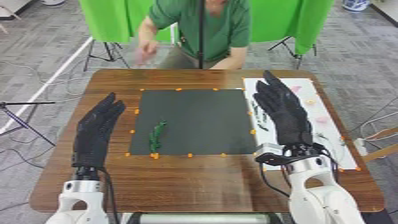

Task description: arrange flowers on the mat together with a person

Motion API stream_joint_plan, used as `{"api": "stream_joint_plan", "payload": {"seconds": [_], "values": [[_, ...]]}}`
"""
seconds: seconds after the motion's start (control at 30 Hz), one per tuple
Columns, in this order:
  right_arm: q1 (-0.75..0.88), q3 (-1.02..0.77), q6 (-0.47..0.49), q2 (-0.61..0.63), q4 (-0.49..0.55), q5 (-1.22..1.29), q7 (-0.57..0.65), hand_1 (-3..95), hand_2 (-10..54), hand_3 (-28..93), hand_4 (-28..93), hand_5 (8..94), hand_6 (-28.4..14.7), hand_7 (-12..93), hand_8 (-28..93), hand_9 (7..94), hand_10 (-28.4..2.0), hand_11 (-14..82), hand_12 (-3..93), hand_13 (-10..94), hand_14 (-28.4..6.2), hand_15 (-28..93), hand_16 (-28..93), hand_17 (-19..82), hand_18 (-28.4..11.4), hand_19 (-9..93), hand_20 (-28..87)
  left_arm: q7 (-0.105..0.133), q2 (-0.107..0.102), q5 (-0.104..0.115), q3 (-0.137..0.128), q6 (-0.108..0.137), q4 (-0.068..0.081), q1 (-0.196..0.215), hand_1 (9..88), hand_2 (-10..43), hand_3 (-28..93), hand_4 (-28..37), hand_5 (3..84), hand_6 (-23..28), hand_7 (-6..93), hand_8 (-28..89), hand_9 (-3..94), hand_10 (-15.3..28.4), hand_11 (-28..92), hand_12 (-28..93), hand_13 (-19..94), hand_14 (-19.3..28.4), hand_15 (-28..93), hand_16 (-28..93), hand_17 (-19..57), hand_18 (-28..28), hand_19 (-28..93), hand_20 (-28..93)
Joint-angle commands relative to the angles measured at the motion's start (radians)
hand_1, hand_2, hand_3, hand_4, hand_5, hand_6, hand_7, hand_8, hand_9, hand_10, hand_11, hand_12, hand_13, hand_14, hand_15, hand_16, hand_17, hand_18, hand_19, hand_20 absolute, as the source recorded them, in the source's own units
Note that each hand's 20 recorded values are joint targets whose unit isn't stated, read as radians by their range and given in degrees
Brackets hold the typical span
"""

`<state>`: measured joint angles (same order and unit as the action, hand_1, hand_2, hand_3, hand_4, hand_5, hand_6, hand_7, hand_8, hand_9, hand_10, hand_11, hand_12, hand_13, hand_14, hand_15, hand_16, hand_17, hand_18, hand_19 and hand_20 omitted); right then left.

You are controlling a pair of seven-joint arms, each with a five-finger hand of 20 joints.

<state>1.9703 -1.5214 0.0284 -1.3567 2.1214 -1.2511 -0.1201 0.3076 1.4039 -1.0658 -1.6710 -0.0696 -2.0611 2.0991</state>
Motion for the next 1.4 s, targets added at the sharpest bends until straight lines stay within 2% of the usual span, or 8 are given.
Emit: {"api": "stream_joint_plan", "payload": {"seconds": [0.03, 0.27, 0.43, 0.8, 0.93, 1.07, 1.13, 1.4], "values": [[0.011, 0.008, -0.015, -0.006, 0.002, -0.004, -0.028, 13.5, -7.2, 66, -20, 29.5, -3.6, 7, -7, 31.7, -15.1, 1.6, 9.5, 22, -10.0, 5, 8, 13, -9.6, 0, 21, -0.009, 0.010, 0.001, -0.003, -0.004, 0.002, 0.010, 24.2, -5.9, 67, -23.4, 43.8, 2.7, 8.0, -6, 43.0, 12.1, 11, 12, 31, 14.4, 8, 2, 5.9, 10.5, 1, 17], [0.004, -0.021, -0.409, 0.092, 0.042, -0.171, -0.124, 19.7, -9.5, 68, -22, 41.4, -3.6, 14, -10, 44.4, -15.3, 8.2, 12.6, 36, -12.8, 13, 13, 19, -12.2, 13, 29, -0.004, 0.008, -0.003, -0.001, -0.008, 0.002, 0.006, 24.3, -5.9, 67, -23.5, 43.8, 2.7, 8.0, -6, 43.0, 12.2, 11, 12, 31, 14.4, 8, 2, 6.0, 10.4, 1, 17], [0.056, -0.182, -0.537, 0.183, 0.069, -0.683, 0.119, 29.0, -9.5, 71, -27, 51.6, -1.7, 19, -12, 56.2, -14.9, 15.5, 15.5, 53, -11.9, 25, 21, 22, -14.9, 38, 36, -0.006, 0.007, 0.005, -0.011, 0.005, -0.007, 0.028, 24.3, -5.8, 66, -23.5, 43.8, 2.7, 7.9, -6, 43.0, 12.2, 11, 12, 31, 14.4, 8, 2, 5.9, 10.4, 1, 17], [0.177, -0.364, -0.187, 0.286, 0.052, -1.069, 0.438, 37.6, -9.5, 70, -28, 63.6, 0.5, 19, -12, 71.4, -13.3, 20.1, 17.3, 67, -9.5, 41, 20, 31, -15.9, 57, 40, -0.007, -0.004, 0.001, -0.006, 0.002, -0.008, 0.020, 24.4, -5.8, 66, -23.5, 43.8, 2.8, 7.8, -6, 43.0, 12.1, 11, 12, 31, 14.5, 8, 2, 5.9, 10.4, 2, 17], [0.175, -0.362, -0.045, 0.310, 0.027, -1.129, 0.482, 43.9, -9.5, 52, -28, 67.0, 0.4, 16, -12, 75.5, -13.5, 19.4, 17.6, 72, -9.2, 42, 22, 34, -16.8, 60, 39, -0.010, -0.003, 0.000, -0.006, -0.001, -0.008, 0.021, 24.4, -5.8, 66, -23.4, 43.8, 2.8, 7.9, -6, 43.0, 12.1, 11, 12, 31, 14.4, 8, 2, 5.9, 10.4, 1, 17], [0.167, -0.337, -0.004, 0.336, -0.009, -1.165, 0.526, 69.5, -9.5, -12, -4, 73.1, 1.6, 16, -12, 81.1, -12.7, 19.2, 17.9, 78, -7.5, 41, 24, 39, -17.5, 65, 38, -0.009, -0.004, 0.000, -0.006, 0.001, -0.010, 0.021, 24.4, -5.8, 66, -23.3, 43.8, 2.8, 7.8, -6, 43.0, 12.1, 11, 12, 31, 14.5, 8, 2, 5.9, 10.4, 1, 17], [0.156, -0.324, 0.017, 0.344, -0.023, -1.182, 0.545, 73.3, -9.5, -24, 6, 74.3, 1.8, 15, -11, 83.0, -12.4, 19.1, 17.9, 81, -6.8, 41, 25, 41, -17.9, 67, 38, -0.009, -0.003, 0.000, -0.007, 0.000, -0.009, 0.020, 24.4, -5.8, 66, -23.4, 43.8, 2.8, 7.8, -6, 43.0, 12.1, 11, 12, 31, 14.5, 8, 2, 5.9, 10.4, 1, 17], [0.136, -0.283, 0.039, 0.356, -0.070, -1.191, 0.563, 73.8, -9.5, -28, 15, 76.9, 2.0, 15, -11, 85.7, -11.0, 18.9, 17.4, 84, -5.6, 42, 26, 43, -18.0, 71, 38, -0.010, 0.002, 0.002, -0.008, 0.003, -0.010, 0.026, 24.3, -5.9, 66, -23.4, 43.8, 2.7, 7.8, -6, 43.0, 12.1, 11, 12, 31, 14.4, 8, 2, 5.8, 10.4, 1, 17]]}}
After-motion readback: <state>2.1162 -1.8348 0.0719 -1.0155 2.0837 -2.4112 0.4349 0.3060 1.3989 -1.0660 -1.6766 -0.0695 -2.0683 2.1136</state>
